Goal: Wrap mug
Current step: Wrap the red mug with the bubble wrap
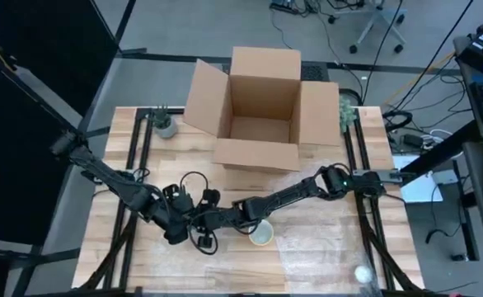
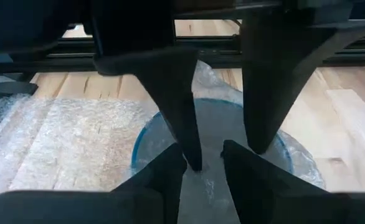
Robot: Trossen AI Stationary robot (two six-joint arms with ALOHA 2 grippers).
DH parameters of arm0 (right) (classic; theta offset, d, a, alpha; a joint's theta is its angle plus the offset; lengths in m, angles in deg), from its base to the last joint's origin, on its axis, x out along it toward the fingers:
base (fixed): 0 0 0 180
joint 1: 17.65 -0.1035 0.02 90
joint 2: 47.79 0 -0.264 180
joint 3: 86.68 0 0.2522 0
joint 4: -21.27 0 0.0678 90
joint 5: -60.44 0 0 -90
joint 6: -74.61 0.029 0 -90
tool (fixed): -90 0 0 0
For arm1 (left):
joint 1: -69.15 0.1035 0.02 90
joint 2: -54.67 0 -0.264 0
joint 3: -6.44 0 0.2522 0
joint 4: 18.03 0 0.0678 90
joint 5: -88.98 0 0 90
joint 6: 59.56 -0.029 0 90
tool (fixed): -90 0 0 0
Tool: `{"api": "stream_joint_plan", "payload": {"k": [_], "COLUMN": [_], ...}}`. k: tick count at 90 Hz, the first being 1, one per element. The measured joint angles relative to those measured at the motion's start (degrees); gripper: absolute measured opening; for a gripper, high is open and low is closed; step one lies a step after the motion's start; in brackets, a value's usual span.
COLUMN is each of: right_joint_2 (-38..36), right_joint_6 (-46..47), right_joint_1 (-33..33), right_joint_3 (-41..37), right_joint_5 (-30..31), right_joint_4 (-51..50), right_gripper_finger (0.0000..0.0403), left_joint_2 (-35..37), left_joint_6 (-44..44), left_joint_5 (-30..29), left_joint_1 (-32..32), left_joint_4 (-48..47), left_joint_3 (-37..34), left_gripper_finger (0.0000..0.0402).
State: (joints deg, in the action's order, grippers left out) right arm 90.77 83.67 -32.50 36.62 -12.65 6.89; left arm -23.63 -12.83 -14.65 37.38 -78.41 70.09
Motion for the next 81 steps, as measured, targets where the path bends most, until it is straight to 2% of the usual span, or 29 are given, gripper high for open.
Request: {"api": "stream_joint_plan", "payload": {"k": [40,81], "right_joint_2": [-1.3,-7.4], "right_joint_6": [-2.9,-4.2], "right_joint_1": [-0.1,-0.1], "right_joint_3": [-0.1,-0.2], "right_joint_5": [-1.0,-0.9], "right_joint_4": [0.6,-6.0], "right_gripper_finger": [0.0102,0.0102], "left_joint_2": [4.1,2.0], "left_joint_6": [-0.9,-1.0], "left_joint_5": [0.9,-0.2], "left_joint_1": [0.2,0.2], "left_joint_4": [-0.9,-0.8], "left_joint_3": [0.5,-0.1], "left_gripper_finger": [0.0183,0.0183]}}
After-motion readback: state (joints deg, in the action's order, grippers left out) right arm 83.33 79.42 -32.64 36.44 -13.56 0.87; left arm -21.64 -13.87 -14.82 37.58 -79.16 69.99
